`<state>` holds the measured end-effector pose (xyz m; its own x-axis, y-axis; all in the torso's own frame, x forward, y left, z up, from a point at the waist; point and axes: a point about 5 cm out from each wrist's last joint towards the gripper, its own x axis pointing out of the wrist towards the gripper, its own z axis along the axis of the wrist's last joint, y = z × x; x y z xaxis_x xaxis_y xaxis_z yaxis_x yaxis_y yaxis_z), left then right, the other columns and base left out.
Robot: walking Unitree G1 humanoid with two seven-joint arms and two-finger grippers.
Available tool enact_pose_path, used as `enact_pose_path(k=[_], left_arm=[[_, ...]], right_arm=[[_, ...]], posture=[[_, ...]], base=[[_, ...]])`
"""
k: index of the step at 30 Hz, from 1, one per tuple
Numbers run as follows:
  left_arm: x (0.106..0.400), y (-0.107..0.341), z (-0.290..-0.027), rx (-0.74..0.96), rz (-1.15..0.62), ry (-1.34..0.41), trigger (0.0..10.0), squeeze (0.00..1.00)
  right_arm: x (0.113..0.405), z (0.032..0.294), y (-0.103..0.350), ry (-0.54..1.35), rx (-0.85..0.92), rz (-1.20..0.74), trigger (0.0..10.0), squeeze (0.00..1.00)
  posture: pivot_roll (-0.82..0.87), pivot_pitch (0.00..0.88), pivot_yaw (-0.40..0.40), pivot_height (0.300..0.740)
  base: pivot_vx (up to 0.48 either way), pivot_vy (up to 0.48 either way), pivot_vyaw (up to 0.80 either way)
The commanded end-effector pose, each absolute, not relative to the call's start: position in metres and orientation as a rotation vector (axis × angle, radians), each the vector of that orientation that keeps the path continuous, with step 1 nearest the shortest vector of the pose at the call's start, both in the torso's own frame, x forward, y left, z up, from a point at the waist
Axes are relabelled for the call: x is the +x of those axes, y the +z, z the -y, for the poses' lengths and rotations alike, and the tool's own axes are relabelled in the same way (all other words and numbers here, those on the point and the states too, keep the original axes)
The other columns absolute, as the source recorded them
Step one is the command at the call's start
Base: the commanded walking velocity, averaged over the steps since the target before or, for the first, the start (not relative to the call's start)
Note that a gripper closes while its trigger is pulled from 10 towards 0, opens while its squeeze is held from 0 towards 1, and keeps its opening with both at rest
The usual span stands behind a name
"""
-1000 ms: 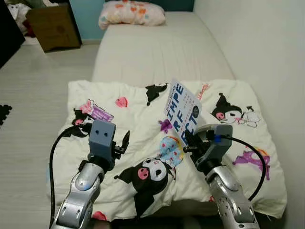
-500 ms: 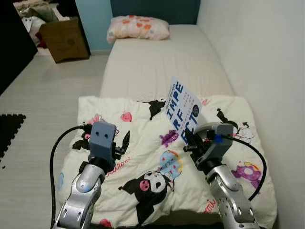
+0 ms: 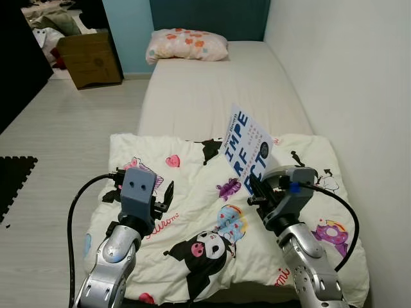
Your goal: Clean up the room
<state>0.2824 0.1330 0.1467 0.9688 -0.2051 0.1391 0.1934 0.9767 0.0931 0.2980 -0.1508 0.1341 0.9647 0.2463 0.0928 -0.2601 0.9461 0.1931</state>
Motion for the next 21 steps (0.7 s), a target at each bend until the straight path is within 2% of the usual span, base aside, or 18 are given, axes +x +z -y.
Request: enact_pose_path(k=[1,3,8,9,10,13,15,21], left_arm=[[0.28,0.136,-0.134,0.083,0.113,-0.196,10.0,0.0],[0.28,0.124,-0.137,0.108,0.071,-0.178,10.0,0.0],[0.28,0.111,-0.14,0.115,0.019,-0.152,10.0,0.0],[0.278,0.079,-0.145,0.089,-0.116,-0.114,10.0,0.0],[0.276,0.068,-0.148,0.086,-0.162,-0.104,10.0,0.0],[0.275,0.063,-0.149,0.085,-0.183,-0.1,10.0,0.0],[0.266,0.031,-0.157,0.11,-0.327,-0.058,10.0,0.0],[0.253,0.012,-0.161,0.137,-0.396,-0.05,10.0,0.0]], right_arm=[[0.297,0.15,0.13,0.259,0.211,0.065,10.0,0.0],[0.297,0.147,0.113,0.245,0.216,-0.015,10.0,0.0],[0.296,0.147,0.099,0.225,0.198,-0.069,10.0,0.0],[0.293,0.154,0.071,0.138,0.128,-0.16,10.0,0.0],[0.292,0.158,0.061,0.1,0.101,-0.195,10.0,0.0],[0.291,0.16,0.056,0.079,0.088,-0.213,10.0,0.0],[0.289,0.162,0.04,0.032,0.128,-0.279,10.0,0.0],[0.282,0.158,0.026,0.037,0.092,-0.331,10.0,0.0]], posture=[[0.02,0.107,0.005,0.74],[0.02,0.106,0.007,0.74],[0.02,0.105,0.005,0.74],[0.02,0.106,0.004,0.74],[0.02,0.106,0.004,0.74],[0.02,0.106,0.004,0.74],[0.03,0.109,0.004,0.74],[0.03,0.111,0.014,0.74]], base=[[0.0,0.0,0.0],[0.0,0.0,0.0],[0.0,0.0,0.0],[0.0,0.0,0.0],[0.0,0.0,0.0],[0.0,0.0,0.0],[0.0,0.0,0.0],[0.0,0.0,0.0]])
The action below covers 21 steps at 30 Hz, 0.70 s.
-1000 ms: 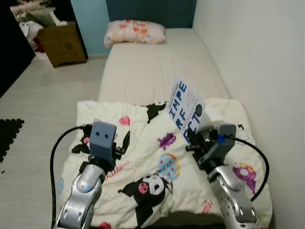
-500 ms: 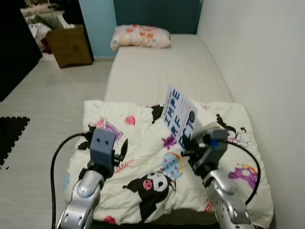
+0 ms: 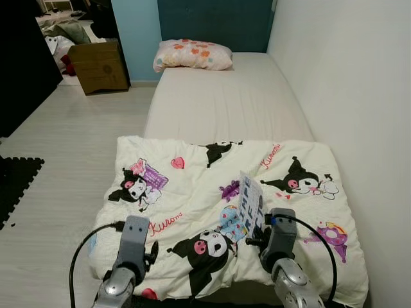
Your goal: Clean up the room
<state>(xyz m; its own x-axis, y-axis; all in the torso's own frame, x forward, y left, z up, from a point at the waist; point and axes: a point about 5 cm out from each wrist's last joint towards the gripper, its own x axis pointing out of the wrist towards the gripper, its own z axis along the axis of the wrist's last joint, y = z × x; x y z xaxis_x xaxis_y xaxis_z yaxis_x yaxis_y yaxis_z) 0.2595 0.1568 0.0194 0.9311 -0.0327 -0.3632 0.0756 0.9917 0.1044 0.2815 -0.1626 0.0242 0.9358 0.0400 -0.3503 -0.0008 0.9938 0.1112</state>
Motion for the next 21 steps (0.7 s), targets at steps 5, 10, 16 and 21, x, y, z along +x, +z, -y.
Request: enact_pose_path(k=[5,10,16,21], left_arm=[[0.252,0.015,-0.156,0.123,-0.359,-0.067,10.0,0.0],[0.253,0.018,-0.155,0.099,-0.328,-0.048,10.0,0.0],[0.252,0.017,-0.153,0.085,-0.33,-0.041,10.0,0.0],[0.25,0.015,-0.151,0.087,-0.328,-0.058,10.0,0.0]], right_arm=[[0.281,0.156,0.022,0.042,0.087,-0.33,10.0,0.0],[0.279,0.156,0.018,0.036,0.084,-0.331,10.0,0.0],[0.276,0.159,0.015,0.025,0.09,-0.337,10.0,0.0],[0.275,0.16,0.014,0.011,0.09,-0.327,10.0,0.0]], posture=[[0.03,0.112,0.018,0.74],[0.03,0.112,0.013,0.74],[0.02,0.114,0.013,0.74],[0.02,0.114,0.013,0.74]], base=[[0.0,0.0,0.0],[0.0,0.0,0.0],[0.0,0.0,0.0],[0.0,0.0,0.0]])
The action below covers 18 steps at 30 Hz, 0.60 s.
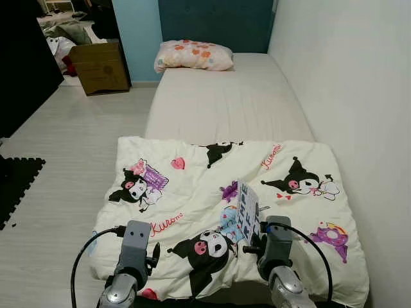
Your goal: Clean up the room
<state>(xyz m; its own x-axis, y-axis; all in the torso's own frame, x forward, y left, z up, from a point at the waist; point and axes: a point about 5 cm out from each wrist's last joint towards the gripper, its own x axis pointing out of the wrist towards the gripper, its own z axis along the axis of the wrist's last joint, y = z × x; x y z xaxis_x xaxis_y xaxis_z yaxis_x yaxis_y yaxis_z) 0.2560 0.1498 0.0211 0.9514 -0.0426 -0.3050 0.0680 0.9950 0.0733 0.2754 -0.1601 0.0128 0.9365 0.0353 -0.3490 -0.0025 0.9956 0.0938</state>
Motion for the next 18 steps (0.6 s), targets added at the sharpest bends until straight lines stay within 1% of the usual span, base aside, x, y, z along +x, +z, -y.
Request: enact_pose_path(k=[1,5,18], left_arm=[[0.2506,0.0144,-0.1495,0.089,-0.327,-0.065,10.0,0.0],[0.2522,0.0153,-0.1441,0.092,-0.318,-0.107,10.0,0.0],[0.2532,0.0184,-0.1432,0.083,-0.294,-0.114,10.0,0.0]], right_arm=[[0.2751,0.1615,0.014,0.005,0.088,-0.323,10.0,0.0],[0.2756,0.1645,0.0139,-0.006,0.085,-0.316,10.0,0.0],[0.276,0.1654,0.0136,-0.012,0.093,-0.313,10.0,0.0]], posture=[[0.02,0.114,0.013,0.74],[0.02,0.111,0.017,0.74],[0.02,0.106,0.016,0.74]], base=[[0.0,0.0,0.0],[0.0,0.0,0.0],[0.0,0.0,0.0]])
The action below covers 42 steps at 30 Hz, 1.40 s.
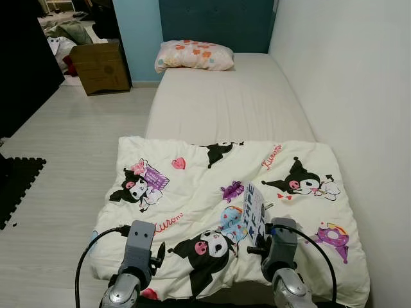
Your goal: Clean up the room
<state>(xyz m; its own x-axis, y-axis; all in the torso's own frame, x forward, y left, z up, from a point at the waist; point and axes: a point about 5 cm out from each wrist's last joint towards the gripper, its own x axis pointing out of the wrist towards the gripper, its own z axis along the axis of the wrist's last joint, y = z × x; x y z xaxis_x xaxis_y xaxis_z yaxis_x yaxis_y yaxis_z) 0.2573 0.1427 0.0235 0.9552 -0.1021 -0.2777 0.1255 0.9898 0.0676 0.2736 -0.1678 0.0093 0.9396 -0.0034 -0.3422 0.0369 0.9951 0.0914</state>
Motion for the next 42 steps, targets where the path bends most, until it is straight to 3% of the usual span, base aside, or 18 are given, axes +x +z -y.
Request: enact_pose_path(k=[1,34,42], left_arm=[[0.2532,0.0184,-0.1432,0.083,-0.294,-0.114,10.0,0.0],[0.2536,0.0201,-0.1413,0.07,-0.273,-0.134,10.0,0.0],[0.2545,0.0219,-0.138,0.079,-0.261,-0.148,10.0,0.0]], right_arm=[[0.276,0.1654,0.0136,-0.012,0.093,-0.313,10.0,0.0],[0.2783,0.1649,0.0147,-0.001,0.101,-0.3,10.0,0.0],[0.2787,0.1661,0.015,0.0,0.098,-0.298,10.0,0.0]], posture=[[0.02,0.106,0.016,0.74],[0.01,0.087,0.012,0.74],[0.01,0.093,0.008,0.74]], base=[[0.0,0.0,0.0],[0.0,0.0,0.0],[0.0,-0.36,0.0]])
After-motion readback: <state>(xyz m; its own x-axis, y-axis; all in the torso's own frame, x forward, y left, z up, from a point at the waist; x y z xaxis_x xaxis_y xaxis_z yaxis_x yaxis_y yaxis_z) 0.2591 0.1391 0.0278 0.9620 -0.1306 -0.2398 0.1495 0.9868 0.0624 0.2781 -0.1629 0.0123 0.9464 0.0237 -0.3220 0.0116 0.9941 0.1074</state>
